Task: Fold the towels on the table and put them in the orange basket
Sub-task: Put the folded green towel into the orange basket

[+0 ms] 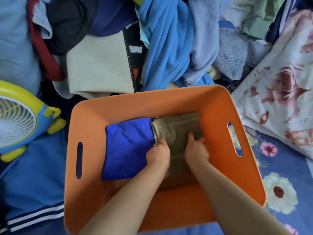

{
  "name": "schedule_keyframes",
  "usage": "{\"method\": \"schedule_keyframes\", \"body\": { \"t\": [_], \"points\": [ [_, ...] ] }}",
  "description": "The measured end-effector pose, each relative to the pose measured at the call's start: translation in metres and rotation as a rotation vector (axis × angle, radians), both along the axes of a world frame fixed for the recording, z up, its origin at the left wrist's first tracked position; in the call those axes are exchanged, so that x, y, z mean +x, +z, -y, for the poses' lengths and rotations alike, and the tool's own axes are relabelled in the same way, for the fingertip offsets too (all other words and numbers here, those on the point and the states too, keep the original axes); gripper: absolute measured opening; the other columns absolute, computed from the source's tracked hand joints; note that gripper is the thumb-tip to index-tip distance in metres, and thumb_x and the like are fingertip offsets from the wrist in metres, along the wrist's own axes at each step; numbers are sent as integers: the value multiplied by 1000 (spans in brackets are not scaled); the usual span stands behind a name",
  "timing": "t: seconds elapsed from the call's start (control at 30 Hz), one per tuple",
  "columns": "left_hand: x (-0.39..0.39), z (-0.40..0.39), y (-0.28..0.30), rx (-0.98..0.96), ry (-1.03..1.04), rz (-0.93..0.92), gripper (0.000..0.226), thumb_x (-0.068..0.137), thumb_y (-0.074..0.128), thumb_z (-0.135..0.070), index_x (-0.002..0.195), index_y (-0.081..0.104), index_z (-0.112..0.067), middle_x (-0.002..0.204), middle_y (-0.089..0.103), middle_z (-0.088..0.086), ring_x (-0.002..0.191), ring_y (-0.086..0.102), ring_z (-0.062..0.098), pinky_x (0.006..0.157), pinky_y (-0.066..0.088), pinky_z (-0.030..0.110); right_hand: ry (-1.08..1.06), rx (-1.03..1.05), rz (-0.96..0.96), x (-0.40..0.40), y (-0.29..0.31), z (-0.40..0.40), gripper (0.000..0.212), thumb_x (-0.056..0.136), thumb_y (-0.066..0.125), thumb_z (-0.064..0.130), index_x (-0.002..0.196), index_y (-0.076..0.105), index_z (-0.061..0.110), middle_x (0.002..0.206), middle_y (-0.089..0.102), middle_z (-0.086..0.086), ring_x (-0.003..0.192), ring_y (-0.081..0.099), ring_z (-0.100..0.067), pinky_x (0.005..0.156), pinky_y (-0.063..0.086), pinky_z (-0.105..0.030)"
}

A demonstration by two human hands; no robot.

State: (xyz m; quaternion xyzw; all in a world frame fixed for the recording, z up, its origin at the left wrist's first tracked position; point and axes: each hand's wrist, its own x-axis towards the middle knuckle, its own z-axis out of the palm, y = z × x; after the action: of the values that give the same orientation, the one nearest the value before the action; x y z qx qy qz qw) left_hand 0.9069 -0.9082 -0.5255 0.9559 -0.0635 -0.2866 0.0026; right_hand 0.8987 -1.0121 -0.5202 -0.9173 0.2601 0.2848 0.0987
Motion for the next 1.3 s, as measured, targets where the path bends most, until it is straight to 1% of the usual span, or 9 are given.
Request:
{"method": "schedule_keyframes", "body": {
  "t": [0.2,0.5,0.6,0.7,0.83,1.0,1.13,1.23,1.3],
  "points": [
    [-2,3,-1,-67,39,12,49,93,31,4,140,17,5,124,53,21,108,58,29,79,50,33,-31,58,102,-3,-1,6,47,96,32,20,142,20,17,134,36,-25,122,38,-39,105,33,-46],
    [3,4,-7,-235,240,-44,49,93,30,2,140,20,-3,116,57,16,101,59,27,65,41,29,195,-176,66,1,-5,9,47,97,29,10,143,20,17,136,29,-26,120,39,-40,98,39,-44],
    [1,4,-6,-147,145,32,50,93,32,1,141,18,-5,117,55,17,99,60,27,63,41,30,209,-206,62,0,-4,7,47,96,31,11,142,21,17,137,28,-25,121,38,-39,98,38,-43],
    [4,3,-10,-83,-141,237,63,90,41,1,144,10,-8,136,33,21,116,44,33,81,43,36,322,-281,139,2,-4,6,43,96,30,14,139,27,11,144,20,-21,129,29,-35,103,31,-41],
    [14,4,-20,19,-265,172,55,97,31,-10,145,6,-2,153,6,19,142,6,34,113,19,42,527,-172,147,12,-13,15,53,95,29,17,145,11,12,154,-9,-14,143,-4,-30,115,5,-45],
    [32,-2,-30,196,-309,50,77,93,44,-23,144,-11,-7,155,-9,16,143,-10,31,116,-4,40,483,20,-73,27,-21,28,79,86,45,18,145,-8,17,150,-30,-11,139,-24,-27,115,-7,-40],
    [29,0,-21,188,-325,46,64,96,33,-17,145,-6,-5,155,-3,17,144,-5,31,116,-1,42,501,14,-69,22,-15,30,78,87,45,12,145,-6,16,151,-25,-12,141,-20,-28,116,-3,-39],
    [21,-3,-9,50,-430,156,58,88,48,-8,140,23,-3,147,23,18,137,21,32,112,19,44,496,-26,28,9,-1,23,63,89,45,10,144,14,14,153,-2,-16,142,-2,-31,115,12,-41],
    [9,-6,4,-14,-548,114,42,87,48,-6,129,40,-5,134,39,15,126,35,31,103,30,41,523,-31,14,-4,16,20,49,89,46,11,136,32,13,147,16,-15,138,14,-32,109,27,-41]
  ]
}}
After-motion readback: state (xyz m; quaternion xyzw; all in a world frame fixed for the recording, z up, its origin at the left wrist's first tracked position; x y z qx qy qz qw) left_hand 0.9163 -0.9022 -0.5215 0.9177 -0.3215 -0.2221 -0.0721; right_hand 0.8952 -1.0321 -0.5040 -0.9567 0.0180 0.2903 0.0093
